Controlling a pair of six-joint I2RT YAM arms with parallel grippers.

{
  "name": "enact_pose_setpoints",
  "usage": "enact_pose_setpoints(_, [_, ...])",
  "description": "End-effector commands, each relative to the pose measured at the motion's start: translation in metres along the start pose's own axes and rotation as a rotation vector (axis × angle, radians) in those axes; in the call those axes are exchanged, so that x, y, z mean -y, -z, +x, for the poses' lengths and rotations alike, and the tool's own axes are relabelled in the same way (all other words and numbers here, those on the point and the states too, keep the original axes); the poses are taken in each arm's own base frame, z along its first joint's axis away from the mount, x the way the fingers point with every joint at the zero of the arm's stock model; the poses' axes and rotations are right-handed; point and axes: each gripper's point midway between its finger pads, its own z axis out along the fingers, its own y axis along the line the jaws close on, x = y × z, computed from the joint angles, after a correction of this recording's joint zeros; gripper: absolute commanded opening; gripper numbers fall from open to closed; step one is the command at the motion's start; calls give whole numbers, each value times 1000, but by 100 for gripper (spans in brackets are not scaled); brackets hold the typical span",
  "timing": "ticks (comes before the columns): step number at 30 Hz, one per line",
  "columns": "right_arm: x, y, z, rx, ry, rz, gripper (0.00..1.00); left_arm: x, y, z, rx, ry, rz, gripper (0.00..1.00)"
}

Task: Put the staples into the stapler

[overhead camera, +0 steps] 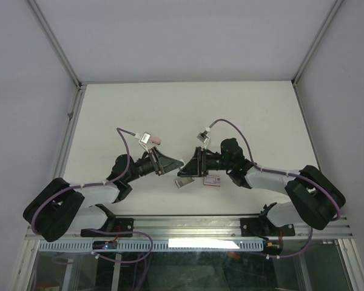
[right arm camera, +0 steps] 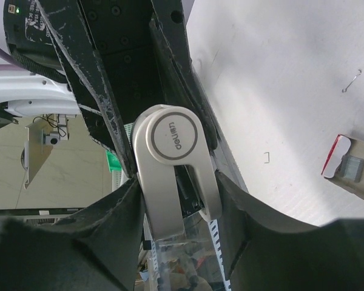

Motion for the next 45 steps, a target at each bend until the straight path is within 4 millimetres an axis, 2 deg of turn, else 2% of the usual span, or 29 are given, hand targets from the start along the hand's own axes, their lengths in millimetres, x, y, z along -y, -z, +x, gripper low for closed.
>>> enact_pose_setpoints(1, [-31,0,-16,58,68,-103,41,-14,-2,-2,32,1,-45,36])
enact_pose_setpoints(5, [-28,0,-18,67,49,-95,49,-14,-1,-1,25,5,-45,48])
enact_pose_setpoints(8, [-25,1,-20,74,35,-88,54,-15,-1,1,19,8,-48,51])
enact_pose_setpoints(15, [-21,0,-22,77,16,-78,58,-16,0,3,9,11,-50,52])
enact_pose_setpoints(22, [-18,-1,-23,81,0,-71,58,-16,0,3,6,13,-50,44])
enact_pose_setpoints(23, [-18,-1,-24,83,-3,-70,56,-16,0,4,6,13,-50,43])
enact_pose_setpoints(24, [-18,-1,-25,85,-6,-69,50,-16,0,4,5,14,-50,42])
enact_pose_setpoints(26, [-15,-1,-25,90,-14,-58,10,-16,0,4,5,15,-50,42])
enact_pose_setpoints(27, [-13,-1,-25,89,-20,-51,4,-16,0,4,4,16,-50,41])
enact_pose_setpoints(32, [-5,0,-25,101,-33,-21,0,-14,0,4,5,20,-46,39])
enact_pose_setpoints(36, [-6,3,-28,115,-25,-17,0,-12,2,3,13,25,-39,20])
enact_pose_setpoints(37, [-5,4,-29,117,-24,-13,4,-11,3,2,18,26,-37,14])
enact_pose_setpoints(38, [-6,5,-30,122,-19,-13,24,-10,3,2,23,29,-37,8])
enact_pose_setpoints(40, [-9,8,-32,141,-5,-22,60,-8,3,-1,40,31,-33,0])
enact_pose_setpoints(41, [-12,9,-33,153,4,-30,72,-6,3,-4,52,30,-29,0])
enact_pose_setpoints(43, [-18,11,-36,177,16,-44,84,0,4,-10,86,33,-13,0])
enact_pose_setpoints(45, [-22,14,-40,209,16,-56,88,6,5,-18,131,41,5,0])
